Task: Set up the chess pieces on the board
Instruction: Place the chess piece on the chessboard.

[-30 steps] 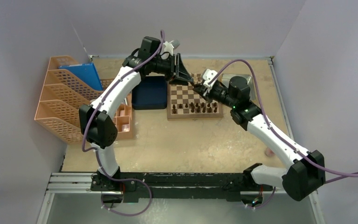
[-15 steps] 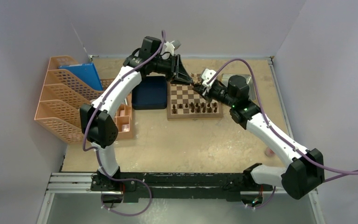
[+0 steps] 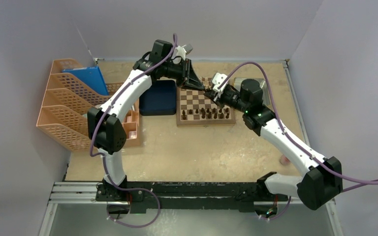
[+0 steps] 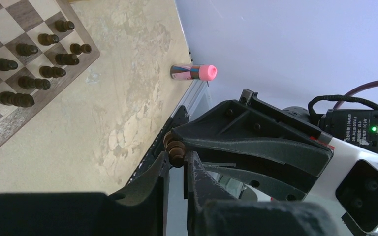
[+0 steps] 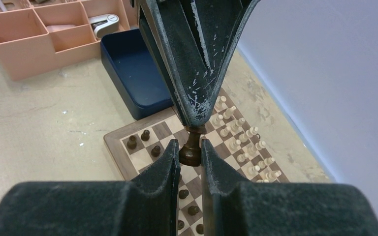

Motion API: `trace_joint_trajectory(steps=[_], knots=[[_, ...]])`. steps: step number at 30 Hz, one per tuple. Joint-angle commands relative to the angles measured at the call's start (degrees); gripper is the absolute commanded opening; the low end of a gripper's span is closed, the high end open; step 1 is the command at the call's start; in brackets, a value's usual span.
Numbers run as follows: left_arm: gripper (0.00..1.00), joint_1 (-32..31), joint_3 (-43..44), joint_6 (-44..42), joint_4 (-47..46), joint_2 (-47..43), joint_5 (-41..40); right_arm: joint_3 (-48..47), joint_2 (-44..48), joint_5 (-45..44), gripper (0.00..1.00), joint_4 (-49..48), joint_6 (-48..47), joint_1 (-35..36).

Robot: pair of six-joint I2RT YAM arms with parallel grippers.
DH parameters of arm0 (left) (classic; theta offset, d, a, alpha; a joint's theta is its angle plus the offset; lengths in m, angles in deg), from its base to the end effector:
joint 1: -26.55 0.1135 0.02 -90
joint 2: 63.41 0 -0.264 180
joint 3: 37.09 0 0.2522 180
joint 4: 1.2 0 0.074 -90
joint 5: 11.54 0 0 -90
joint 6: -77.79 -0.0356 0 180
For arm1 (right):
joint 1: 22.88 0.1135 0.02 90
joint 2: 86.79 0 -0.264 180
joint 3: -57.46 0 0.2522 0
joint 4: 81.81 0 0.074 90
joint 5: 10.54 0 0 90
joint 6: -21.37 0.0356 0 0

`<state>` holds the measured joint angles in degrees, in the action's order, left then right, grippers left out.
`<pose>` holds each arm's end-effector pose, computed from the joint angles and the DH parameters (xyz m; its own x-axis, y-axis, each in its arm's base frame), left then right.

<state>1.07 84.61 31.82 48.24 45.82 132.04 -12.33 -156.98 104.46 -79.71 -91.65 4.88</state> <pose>0.3751 -0.2105 0.3600 -0.9712 0.0057 -0.2381 0.2236 0.3663 -0.9032 0.2486 0.1479 0.3555 0.2757 -0.2554 -0.9267 -0.7475 0.5492 -0.3737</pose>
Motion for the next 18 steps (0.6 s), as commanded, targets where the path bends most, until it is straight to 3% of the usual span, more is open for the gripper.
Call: trace_joint_trajectory(steps=[1,5,9,15,18], knots=[[0.03,-0.45,1.96,-0.14,-2.68,-0.13,2.09,-3.27,0.51,-0.95,0.02,0.73,-1.32,0.31],[0.0,-0.45,2.01,-0.93,-2.69,-0.53,1.76,-4.65,-0.34,-3.34,0.1,3.01,0.17,0.32],[0.0,-0.5,2.65,-4.06,-0.63,-0.7,-1.42,-6.05,-0.17,-3.53,0.37,6.73,4.16,0.3],[0.0,-1.82,-0.68,-10.19,2.55,-3.09,-14.22,-2.92,6.87,-11.61,0.62,4.26,16.29,0.11],[0.0,-3.84,-1.28,-12.92,3.41,-3.64,-22.86,-2.61,8.98,-15.94,0.63,6.15,20.74,-0.39]])
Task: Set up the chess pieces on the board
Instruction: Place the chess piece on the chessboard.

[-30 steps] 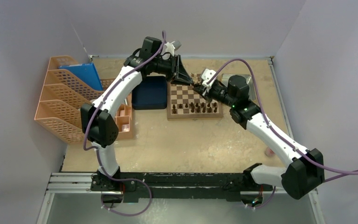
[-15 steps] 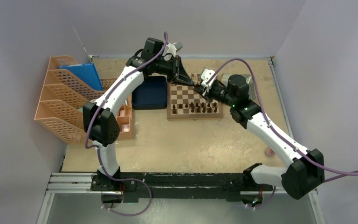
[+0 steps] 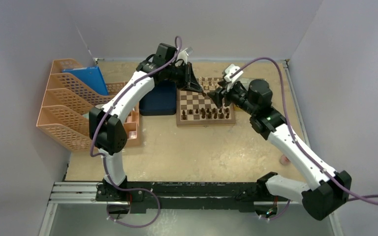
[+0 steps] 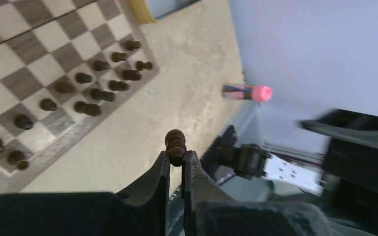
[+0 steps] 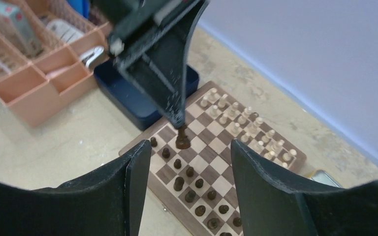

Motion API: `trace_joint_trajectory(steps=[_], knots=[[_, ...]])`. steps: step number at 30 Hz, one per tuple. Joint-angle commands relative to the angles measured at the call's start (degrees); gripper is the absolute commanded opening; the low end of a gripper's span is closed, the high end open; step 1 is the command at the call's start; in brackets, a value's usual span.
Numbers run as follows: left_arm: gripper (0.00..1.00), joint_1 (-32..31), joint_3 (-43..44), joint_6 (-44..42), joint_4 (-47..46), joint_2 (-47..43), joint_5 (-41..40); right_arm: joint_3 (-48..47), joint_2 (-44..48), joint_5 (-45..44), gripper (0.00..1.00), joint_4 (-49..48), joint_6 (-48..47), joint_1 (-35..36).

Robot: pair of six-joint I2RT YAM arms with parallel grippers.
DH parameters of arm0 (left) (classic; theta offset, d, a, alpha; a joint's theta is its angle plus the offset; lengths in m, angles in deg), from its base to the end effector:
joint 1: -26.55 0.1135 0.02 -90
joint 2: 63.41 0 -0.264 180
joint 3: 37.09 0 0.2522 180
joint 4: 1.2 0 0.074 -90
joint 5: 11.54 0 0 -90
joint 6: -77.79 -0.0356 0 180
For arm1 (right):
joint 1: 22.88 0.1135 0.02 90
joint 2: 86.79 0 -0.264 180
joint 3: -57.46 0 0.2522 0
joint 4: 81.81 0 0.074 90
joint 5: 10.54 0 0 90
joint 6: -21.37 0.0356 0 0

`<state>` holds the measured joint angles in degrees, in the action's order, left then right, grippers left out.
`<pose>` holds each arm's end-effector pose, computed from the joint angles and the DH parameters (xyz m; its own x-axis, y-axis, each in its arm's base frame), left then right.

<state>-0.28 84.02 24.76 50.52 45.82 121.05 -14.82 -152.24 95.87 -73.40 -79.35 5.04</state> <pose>0.3735 -0.2159 0.3505 -0.9354 -0.0230 -0.3527 0.2921 0.5114 -0.8082 0.2328 0.1348 0.3806 0.1060 -0.1458 -0.9836 -0.6910 0.7005 -0.1783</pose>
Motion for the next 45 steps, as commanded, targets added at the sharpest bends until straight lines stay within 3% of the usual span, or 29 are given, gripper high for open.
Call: trace_joint_trajectory(steps=[1,7,13,45], knots=[[0.0,-3.39,-1.04,-6.79,1.09,-3.74,-14.54,0.02,4.65,-11.16,0.63,0.57,9.98,-0.63],[0.0,-9.17,-4.18,-11.58,0.43,-4.64,-32.24,-0.84,5.27,-20.93,0.6,5.21,20.63,-4.31],[0.0,-11.32,-10.32,-14.35,-2.2,-5.01,-40.55,-2.39,5.14,-23.2,0.6,7.52,23.56,-5.33],[0.0,-14.22,-21.04,-20.23,-9.01,-0.8,-47.37,-5.24,5.95,-30.76,0.6,13.69,25.18,-5.33]])
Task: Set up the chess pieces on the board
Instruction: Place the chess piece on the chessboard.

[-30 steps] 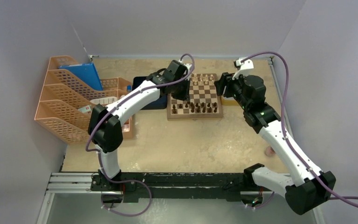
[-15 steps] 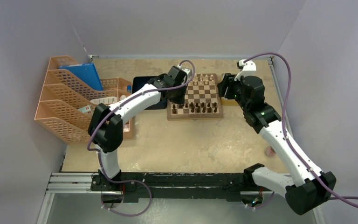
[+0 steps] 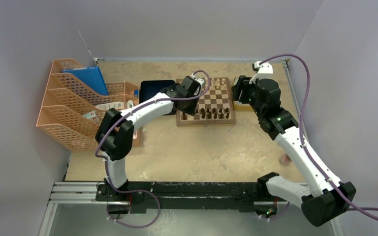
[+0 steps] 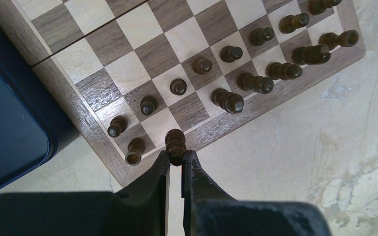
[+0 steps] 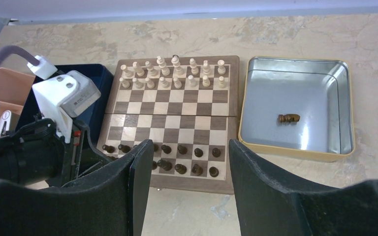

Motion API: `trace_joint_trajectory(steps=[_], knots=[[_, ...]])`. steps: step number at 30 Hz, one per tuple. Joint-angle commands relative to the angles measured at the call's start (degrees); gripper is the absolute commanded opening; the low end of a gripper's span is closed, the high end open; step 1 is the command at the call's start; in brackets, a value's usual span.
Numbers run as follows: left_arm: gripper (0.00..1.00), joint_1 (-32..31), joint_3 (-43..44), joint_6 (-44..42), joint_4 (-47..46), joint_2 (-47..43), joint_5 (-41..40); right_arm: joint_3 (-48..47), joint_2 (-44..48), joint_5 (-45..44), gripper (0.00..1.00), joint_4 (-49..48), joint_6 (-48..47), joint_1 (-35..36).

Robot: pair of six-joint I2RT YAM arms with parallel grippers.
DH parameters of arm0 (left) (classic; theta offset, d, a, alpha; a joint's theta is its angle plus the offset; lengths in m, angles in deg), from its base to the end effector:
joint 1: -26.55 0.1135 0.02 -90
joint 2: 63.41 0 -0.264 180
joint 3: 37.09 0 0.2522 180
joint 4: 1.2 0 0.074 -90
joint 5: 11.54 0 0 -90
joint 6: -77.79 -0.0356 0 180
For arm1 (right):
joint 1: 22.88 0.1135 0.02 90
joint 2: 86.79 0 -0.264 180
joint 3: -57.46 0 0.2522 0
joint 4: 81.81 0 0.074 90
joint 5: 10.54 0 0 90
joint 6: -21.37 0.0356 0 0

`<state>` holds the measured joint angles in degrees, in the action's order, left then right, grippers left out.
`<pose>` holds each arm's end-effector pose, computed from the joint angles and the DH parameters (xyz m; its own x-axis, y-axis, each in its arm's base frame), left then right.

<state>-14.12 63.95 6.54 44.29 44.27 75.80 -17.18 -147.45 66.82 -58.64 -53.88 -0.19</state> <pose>0.3181 -0.2711 0.2494 -0.7693 0.2376 -0.5931 0.4035 0.9004 -0.1626 0.2269 0.0864 0.3872 -0.1876 0.1908 -0.9635 -0.1337 0.9668 0.2175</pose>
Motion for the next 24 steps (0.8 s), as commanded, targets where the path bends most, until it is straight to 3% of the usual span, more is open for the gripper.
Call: trace_joint_trajectory(steps=[1,24], knots=[[0.0,-0.38,-1.24,-2.16,-2.89,0.94,-2.24,-2.91,1.16,-1.81,0.6,-1.06,-0.29,-0.11],[0.0,-0.38,-3.87,-5.29,-7.41,2.72,-2.66,-4.68,0.37,-4.13,0.6,-1.06,-1.02,-0.2]])
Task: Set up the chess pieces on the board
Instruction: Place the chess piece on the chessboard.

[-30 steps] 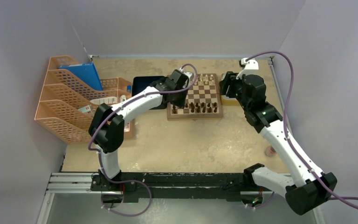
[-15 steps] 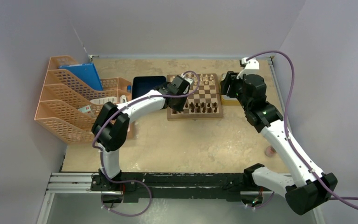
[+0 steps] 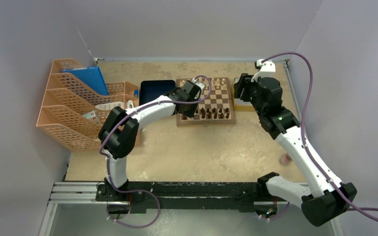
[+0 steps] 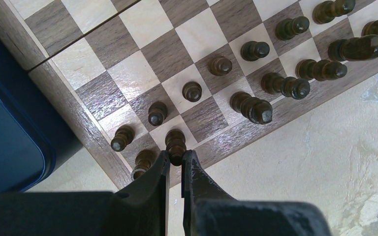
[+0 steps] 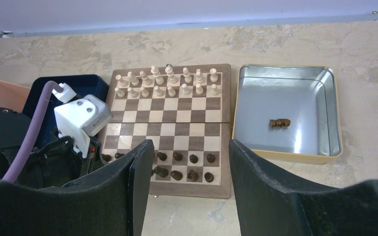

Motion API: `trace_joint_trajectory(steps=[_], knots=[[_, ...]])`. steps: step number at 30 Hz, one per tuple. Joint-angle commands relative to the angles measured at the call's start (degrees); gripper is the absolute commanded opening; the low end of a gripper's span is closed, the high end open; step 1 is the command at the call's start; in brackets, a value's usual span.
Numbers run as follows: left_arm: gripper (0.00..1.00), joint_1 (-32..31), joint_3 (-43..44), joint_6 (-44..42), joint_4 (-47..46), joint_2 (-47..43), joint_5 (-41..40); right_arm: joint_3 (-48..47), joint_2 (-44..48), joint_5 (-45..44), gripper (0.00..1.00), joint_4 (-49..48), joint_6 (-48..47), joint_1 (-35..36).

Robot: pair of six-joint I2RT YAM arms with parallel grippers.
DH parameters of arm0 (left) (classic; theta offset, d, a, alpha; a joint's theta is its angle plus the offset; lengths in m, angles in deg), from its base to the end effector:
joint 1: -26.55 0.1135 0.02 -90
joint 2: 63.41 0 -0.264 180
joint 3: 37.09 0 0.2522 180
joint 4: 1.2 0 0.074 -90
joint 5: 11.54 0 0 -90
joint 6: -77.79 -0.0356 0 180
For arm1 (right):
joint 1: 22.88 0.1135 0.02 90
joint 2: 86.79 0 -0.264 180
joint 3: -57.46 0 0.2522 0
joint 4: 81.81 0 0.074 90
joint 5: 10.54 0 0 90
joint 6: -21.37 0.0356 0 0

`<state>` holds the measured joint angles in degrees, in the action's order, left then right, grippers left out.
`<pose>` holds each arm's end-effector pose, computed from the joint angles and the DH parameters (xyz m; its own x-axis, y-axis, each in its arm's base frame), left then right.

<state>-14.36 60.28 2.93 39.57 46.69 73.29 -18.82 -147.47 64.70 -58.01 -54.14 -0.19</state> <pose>0.3209 -0.2738 0.2179 -0.7462 0.3024 -0.5931 0.4318 0.8979 -0.0854 0.2258 0.0846 0.3960 -0.1625 0.1943 -0.9674 -0.1030 0.9717 0.2125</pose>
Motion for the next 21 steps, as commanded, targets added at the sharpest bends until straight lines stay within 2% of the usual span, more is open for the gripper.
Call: trace_joint_trajectory(steps=[1,13,21], knots=[[0.0,-0.14,-0.2,-1.73,-2.79,0.33,-0.19,-3.04,0.38,-2.14,0.6,-1.72,-0.86,-0.27],[0.05,-0.14,-0.29,-2.04,-2.77,0.88,0.18,-4.48,-0.97,-2.19,0.6,-1.4,-2.27,-0.35],[0.12,-0.43,0.33,-0.99,-1.66,0.59,2.0,-4.71,-0.95,-1.76,0.6,-0.35,-2.14,-0.55]])
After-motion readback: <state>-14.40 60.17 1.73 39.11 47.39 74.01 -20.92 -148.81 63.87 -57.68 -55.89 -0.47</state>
